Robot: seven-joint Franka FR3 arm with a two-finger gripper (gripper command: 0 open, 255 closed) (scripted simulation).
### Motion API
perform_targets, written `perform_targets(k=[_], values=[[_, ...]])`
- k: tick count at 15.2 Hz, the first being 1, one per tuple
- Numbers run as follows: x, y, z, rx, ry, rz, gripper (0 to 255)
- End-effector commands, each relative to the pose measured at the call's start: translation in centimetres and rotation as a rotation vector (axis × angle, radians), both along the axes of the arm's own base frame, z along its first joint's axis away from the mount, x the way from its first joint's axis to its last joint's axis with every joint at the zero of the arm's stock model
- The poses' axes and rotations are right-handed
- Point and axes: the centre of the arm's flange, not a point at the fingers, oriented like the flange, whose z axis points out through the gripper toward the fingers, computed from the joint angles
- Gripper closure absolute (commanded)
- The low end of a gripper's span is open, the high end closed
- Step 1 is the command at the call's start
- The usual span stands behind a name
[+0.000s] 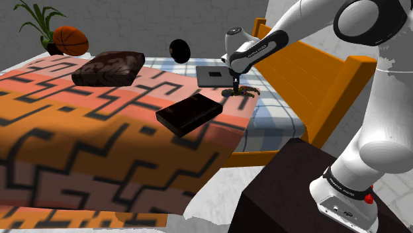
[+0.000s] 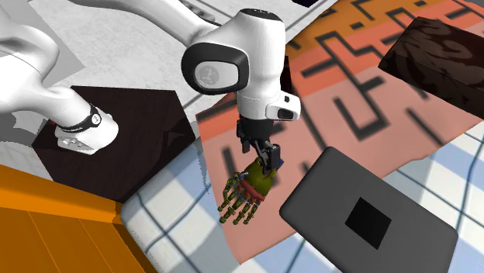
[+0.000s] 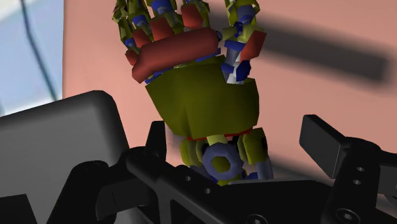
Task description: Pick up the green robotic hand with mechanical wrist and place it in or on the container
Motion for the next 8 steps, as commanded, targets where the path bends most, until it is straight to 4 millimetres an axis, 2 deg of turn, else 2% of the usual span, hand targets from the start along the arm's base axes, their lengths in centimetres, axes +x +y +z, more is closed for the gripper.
perform_targets(k=[1,6,8], values=[[0.6,-0.4,-0.9,-0.003,0.000,0.007,0],[0.7,-1.4,-3.7,-0.003,0.000,0.007,0],[0.7,-1.4,-3.7,-0.003,0.000,0.007,0]])
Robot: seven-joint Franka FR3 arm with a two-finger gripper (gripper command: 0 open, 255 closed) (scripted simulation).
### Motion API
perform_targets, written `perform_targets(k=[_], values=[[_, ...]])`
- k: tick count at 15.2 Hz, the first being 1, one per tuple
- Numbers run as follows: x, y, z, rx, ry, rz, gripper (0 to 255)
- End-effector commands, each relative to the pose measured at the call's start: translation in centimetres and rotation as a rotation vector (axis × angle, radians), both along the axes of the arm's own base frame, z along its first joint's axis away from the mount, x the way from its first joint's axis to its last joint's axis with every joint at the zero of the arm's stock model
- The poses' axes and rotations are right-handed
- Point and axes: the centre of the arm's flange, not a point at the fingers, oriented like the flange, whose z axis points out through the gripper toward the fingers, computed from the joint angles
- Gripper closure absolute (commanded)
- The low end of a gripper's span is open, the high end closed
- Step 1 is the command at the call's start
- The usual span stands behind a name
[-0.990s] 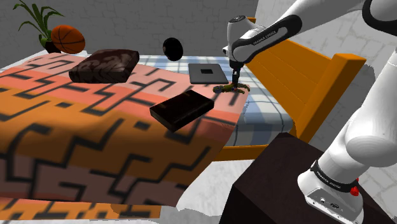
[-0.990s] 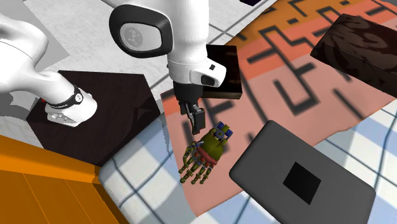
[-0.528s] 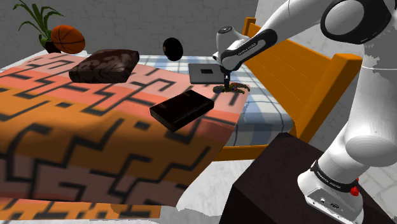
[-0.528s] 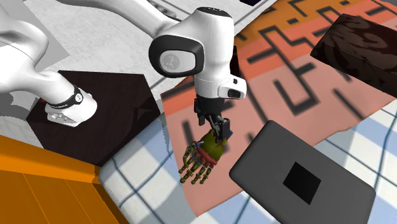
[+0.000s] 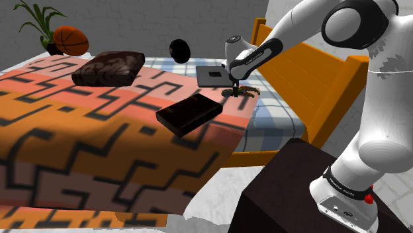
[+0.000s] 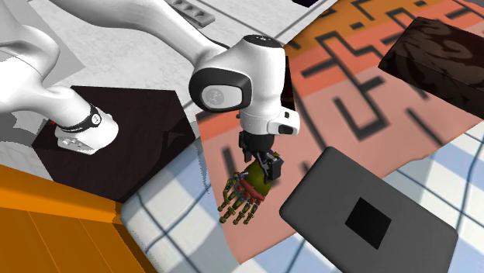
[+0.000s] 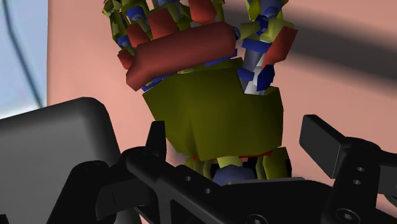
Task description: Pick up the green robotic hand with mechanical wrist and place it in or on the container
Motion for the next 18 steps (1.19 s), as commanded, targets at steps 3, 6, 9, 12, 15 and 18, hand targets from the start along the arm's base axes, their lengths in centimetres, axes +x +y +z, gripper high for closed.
perform_targets(k=[3,6,9,12,15,18], values=[[0.1,-0.1,-0.1,0.000,-0.001,0.000,0],[0.1,-0.1,-0.1,0.000,-0.001,0.000,0],[0.1,-0.1,-0.1,0.000,-0.001,0.000,255],[0.0,-0.1,-0.1,0.000,-0.001,0.000,255],[0.0,-0.1,-0.1,0.000,-0.001,0.000,255],[0.1,-0.1,1.0,0.000,-0.001,0.000,255]])
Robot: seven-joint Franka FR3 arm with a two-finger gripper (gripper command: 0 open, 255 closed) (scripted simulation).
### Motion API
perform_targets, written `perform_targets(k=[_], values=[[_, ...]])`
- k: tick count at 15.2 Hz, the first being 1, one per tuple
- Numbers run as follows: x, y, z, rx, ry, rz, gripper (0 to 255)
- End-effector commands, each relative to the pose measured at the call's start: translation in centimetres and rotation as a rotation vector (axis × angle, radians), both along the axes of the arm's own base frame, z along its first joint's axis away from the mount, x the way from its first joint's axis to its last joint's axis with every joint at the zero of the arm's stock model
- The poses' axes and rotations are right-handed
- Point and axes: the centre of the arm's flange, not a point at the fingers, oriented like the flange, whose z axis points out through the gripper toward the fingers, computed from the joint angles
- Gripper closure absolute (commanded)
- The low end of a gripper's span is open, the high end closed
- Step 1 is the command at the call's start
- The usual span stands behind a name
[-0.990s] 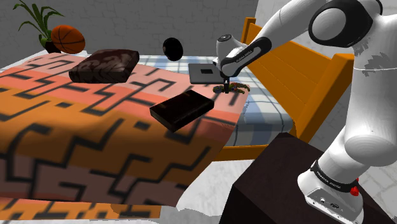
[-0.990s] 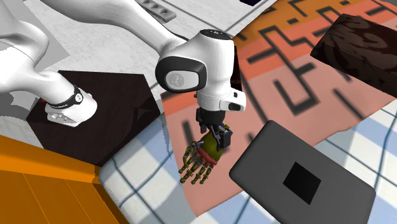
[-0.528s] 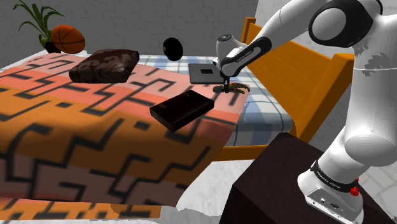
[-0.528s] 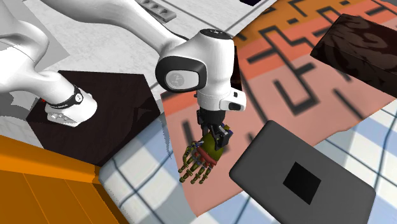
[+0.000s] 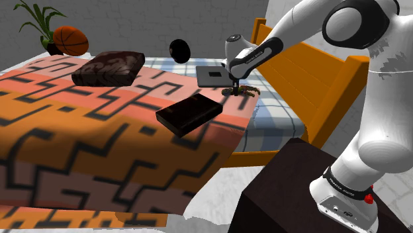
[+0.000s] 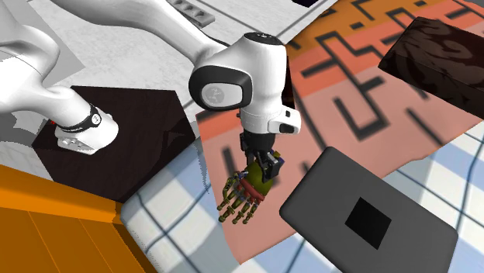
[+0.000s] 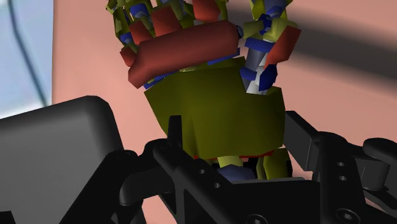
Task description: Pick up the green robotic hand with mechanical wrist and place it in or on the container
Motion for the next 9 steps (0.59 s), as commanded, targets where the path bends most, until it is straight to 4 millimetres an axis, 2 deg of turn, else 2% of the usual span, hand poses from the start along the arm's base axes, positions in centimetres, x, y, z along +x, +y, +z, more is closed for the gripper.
perform_targets(k=[1,9], values=[[0.0,-0.1,1.0,0.000,0.000,0.000,255],[0.0,-0.1,5.2,0.000,0.000,0.000,255]])
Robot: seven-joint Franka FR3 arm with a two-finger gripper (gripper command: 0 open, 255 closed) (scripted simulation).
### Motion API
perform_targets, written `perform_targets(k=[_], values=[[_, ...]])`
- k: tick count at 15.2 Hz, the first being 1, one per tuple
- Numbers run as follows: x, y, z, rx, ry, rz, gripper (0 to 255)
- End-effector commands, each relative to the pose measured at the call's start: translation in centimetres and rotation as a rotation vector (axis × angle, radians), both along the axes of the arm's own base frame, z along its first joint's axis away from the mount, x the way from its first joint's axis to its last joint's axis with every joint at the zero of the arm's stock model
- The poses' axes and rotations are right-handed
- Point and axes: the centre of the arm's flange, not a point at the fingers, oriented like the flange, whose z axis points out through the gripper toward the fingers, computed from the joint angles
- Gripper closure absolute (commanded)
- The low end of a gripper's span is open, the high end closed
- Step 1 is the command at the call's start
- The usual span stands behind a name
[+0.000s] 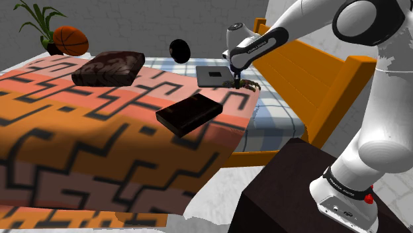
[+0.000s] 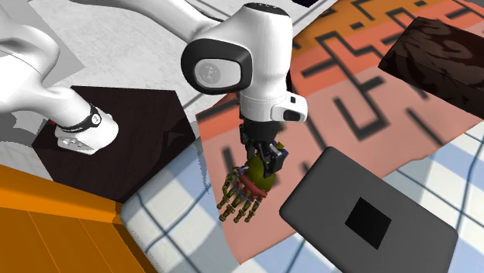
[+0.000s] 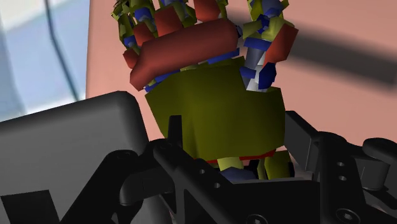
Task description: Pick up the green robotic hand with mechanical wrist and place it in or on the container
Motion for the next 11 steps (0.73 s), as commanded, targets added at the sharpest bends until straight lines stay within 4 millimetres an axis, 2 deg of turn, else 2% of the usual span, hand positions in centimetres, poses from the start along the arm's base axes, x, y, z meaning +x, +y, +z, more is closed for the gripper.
perform_targets(k=[1,11], values=[[0.0,0.0,1.1,0.000,0.000,0.000,255],[0.0,0.0,6.4,0.000,0.000,0.000,255]])
